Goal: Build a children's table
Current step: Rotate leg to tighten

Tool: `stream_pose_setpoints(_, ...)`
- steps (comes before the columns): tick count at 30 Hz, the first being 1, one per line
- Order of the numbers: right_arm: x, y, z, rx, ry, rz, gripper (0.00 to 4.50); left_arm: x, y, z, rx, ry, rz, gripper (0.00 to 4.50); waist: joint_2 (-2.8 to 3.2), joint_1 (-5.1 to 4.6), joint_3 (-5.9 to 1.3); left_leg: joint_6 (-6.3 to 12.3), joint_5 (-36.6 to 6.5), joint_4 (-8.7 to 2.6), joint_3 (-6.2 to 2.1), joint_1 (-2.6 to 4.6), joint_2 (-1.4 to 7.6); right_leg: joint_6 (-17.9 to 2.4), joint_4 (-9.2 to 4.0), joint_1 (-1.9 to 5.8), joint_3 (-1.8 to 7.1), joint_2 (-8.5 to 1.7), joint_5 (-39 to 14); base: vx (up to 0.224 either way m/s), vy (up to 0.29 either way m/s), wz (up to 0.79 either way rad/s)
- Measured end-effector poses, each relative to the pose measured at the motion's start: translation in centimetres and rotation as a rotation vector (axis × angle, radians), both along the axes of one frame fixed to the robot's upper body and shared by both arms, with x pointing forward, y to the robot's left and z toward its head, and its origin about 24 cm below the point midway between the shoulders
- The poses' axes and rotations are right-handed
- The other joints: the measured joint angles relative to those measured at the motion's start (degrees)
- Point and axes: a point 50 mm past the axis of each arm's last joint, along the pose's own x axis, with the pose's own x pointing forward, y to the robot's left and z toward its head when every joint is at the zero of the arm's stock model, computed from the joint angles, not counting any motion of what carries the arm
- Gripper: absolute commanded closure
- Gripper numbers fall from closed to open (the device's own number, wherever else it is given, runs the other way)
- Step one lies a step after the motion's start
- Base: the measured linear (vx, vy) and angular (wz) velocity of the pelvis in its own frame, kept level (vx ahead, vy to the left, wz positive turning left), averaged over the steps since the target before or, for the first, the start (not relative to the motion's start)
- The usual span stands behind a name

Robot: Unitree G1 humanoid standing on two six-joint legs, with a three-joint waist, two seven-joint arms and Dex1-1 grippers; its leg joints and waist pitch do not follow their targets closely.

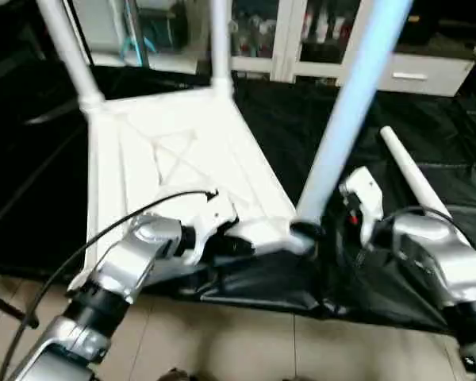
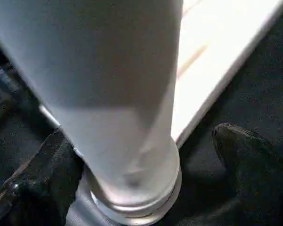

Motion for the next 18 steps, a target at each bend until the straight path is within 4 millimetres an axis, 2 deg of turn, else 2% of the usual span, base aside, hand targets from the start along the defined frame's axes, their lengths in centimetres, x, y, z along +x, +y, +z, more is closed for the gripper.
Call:
stream_pose_setpoints(5, -0.6, 0.25, 0.12, -0.035, 0.035, 0.082, 0.09, -0.17, 0.17, 0.03, 0.011, 0.008, -0.031, 4.5, 0.0, 0.4, 0.0, -0.01, 0.0, 0.0, 0.0, 0.09, 0.0, 0.0, 0.0, 0.11, 0.01, 0.0, 0.0, 0.0, 0.0, 0.0)
stream_pose_setpoints(12, -0.94, 0.45, -0.36, -0.087, 0.05, 0.14, 0.09, -0.18, 0.23, 0.09, 0.014, 0.011, -0.041, 4.5, 0.0, 0.49, 0.0, -0.01, 0.0, 0.0, 0.0, 0.08, 0.0, 0.01, 0.0, 0.11, 0.01, 0.0, -0.01, 0.0, 0.0, 0.0)
stream_pose_setpoints(18, -0.89, 0.45, -0.45, -0.091, 0.043, 0.139, 0.66, -0.17, 0.24, 0.1, 0.016, 0.01, -0.041, 4.5, 0.0, 0.52, 0.0, -0.01, 0.0, 0.01, 0.0, 0.08, 0.0, 0.01, 0.01, 0.11, 0.01, 0.0, -0.01, 0.0, 0.0, 0.0)
